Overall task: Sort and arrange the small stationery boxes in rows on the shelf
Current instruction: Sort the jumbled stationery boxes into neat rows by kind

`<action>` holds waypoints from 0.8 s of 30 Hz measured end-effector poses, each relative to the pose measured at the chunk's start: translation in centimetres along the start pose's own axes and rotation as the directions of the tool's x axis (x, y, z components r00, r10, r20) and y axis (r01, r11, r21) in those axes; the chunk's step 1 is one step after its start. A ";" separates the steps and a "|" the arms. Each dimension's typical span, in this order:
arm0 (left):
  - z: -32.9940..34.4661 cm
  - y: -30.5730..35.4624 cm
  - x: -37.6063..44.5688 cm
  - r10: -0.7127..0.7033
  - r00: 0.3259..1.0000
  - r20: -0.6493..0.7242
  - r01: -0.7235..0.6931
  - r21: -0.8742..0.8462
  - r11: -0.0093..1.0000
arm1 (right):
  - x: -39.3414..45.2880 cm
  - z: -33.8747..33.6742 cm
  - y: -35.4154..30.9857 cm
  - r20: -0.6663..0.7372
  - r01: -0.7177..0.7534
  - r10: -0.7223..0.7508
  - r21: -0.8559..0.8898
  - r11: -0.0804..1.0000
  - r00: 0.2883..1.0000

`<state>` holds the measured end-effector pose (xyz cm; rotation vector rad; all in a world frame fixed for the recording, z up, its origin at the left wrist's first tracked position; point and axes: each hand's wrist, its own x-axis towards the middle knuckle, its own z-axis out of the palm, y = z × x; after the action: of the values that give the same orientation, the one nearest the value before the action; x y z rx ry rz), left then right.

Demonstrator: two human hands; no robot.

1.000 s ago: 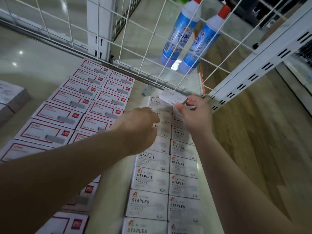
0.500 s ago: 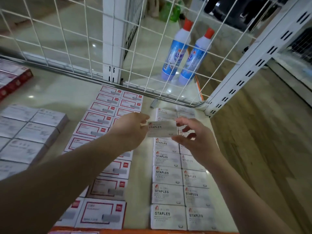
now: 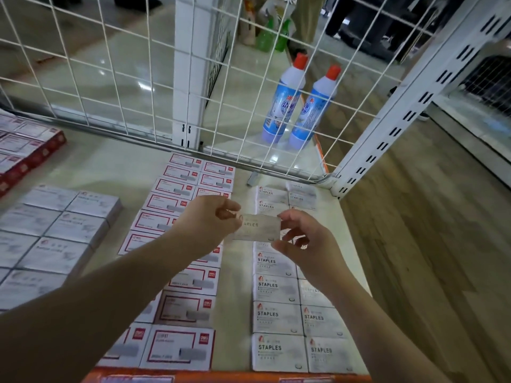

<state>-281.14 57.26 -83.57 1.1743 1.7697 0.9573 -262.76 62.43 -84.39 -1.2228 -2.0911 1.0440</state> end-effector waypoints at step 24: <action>4.1 0.1 3.2 0.073 0.997 0.005 -0.072 0.229 0.971 | 4.1 -2.6 3.8 -0.089 -0.005 -0.008 -0.142 0.990 0.996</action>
<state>-278.22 61.00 -85.77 1.3903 1.8894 0.8125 -260.97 68.17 -85.84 -1.3109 -2.1266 0.8353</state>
